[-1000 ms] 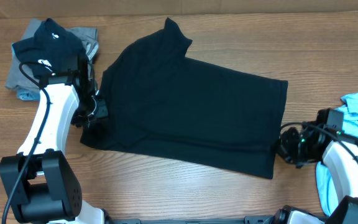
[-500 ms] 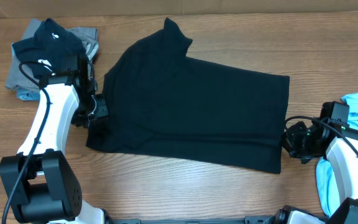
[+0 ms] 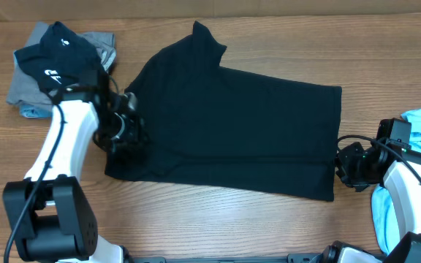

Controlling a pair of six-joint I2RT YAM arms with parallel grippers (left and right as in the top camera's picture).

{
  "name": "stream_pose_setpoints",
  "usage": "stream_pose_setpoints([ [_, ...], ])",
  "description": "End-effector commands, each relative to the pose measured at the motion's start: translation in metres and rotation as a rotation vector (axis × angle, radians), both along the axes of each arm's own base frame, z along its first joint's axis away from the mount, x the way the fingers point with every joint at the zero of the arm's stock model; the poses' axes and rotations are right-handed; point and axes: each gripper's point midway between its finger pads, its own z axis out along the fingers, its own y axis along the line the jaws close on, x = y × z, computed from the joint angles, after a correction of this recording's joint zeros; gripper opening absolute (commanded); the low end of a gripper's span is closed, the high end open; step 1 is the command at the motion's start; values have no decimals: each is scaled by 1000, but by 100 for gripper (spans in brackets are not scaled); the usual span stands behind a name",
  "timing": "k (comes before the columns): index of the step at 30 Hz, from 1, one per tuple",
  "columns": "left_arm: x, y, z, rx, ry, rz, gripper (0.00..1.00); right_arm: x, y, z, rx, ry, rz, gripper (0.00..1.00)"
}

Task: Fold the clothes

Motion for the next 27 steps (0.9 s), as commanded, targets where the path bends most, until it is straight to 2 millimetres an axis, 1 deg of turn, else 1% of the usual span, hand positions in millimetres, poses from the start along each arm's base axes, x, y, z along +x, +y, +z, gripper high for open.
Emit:
stream_pose_setpoints([
  [1, -24, -38, -10, -99, 23, -126, 61, 8, -2, 7, -3, -26, 2, 34],
  [4, -37, -49, -22, -91, 49, -171, 61, 8, -2, 7, -2, -26, 2, 34],
  [7, -42, -56, -31, -84, 53, -179, 61, 8, -2, 7, -3, -26, 2, 34],
  [10, -42, -47, -42, -25, 59, -145, 59, 8, -2, 7, -3, -26, 2, 34],
  [12, -44, -45, -45, -14, 62, -144, 56, 7, -2, 7, -5, -27, 9, 35],
  [14, -47, -45, -47, -15, 71, -144, 56, 8, -2, 7, -9, -30, 20, 35],
  [19, -55, -48, -55, -13, 81, -161, 57, 8, -3, 6, -12, -30, 22, 36],
  [21, -57, -50, -57, -11, 78, -173, 56, 8, -3, 6, -12, -30, 22, 36],
  [22, -57, -52, -59, -5, 74, -181, 53, 8, -3, 6, -12, -30, 22, 36],
  [24, -56, -51, -63, 16, 62, -193, 40, 8, -3, 6, -12, -30, 22, 36],
  [26, -54, -52, -65, 26, 45, -199, 29, 8, -3, 6, -12, -30, 22, 37],
  [27, -52, -52, -65, 27, 39, -199, 26, 8, -3, 6, -12, -30, 22, 37],
])
